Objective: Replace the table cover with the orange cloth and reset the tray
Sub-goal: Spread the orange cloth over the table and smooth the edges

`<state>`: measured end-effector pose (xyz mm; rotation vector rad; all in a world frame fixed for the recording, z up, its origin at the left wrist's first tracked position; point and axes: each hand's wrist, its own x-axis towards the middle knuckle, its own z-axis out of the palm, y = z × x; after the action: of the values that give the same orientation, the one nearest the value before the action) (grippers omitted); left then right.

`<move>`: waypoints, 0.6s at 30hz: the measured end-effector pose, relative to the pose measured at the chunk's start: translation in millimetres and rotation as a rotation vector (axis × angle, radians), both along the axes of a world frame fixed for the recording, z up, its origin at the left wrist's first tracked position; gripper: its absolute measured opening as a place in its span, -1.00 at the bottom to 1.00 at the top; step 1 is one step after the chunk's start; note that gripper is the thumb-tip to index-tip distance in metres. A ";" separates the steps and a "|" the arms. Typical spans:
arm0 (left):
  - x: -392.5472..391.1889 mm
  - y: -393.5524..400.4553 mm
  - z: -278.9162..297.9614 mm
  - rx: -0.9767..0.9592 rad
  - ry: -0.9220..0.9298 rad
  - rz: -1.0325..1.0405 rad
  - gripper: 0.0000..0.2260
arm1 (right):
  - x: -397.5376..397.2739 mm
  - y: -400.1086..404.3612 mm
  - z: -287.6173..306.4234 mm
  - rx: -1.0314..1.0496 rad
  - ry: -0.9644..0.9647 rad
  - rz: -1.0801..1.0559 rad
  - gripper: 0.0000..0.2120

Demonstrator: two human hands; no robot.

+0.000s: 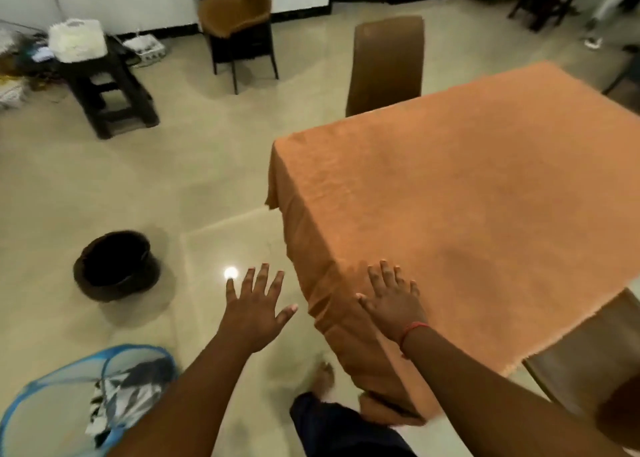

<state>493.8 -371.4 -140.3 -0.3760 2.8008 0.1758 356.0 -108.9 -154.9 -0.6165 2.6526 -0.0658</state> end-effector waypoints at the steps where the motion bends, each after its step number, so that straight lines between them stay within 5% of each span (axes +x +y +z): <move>1: -24.7 -1.3 -1.2 0.001 -0.005 -0.053 -0.23 | -11.6 2.3 -4.5 -0.001 0.014 -0.053 -0.31; 18: -309.9 -16.2 -12.3 -0.203 -0.101 -0.680 -0.31 | -51.1 7.6 -9.6 -0.058 -0.068 -0.879 -0.32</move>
<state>183.9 -387.6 -152.6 0.5144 2.6760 -0.2732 304.9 -101.3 -164.5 0.5585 2.6461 -0.4006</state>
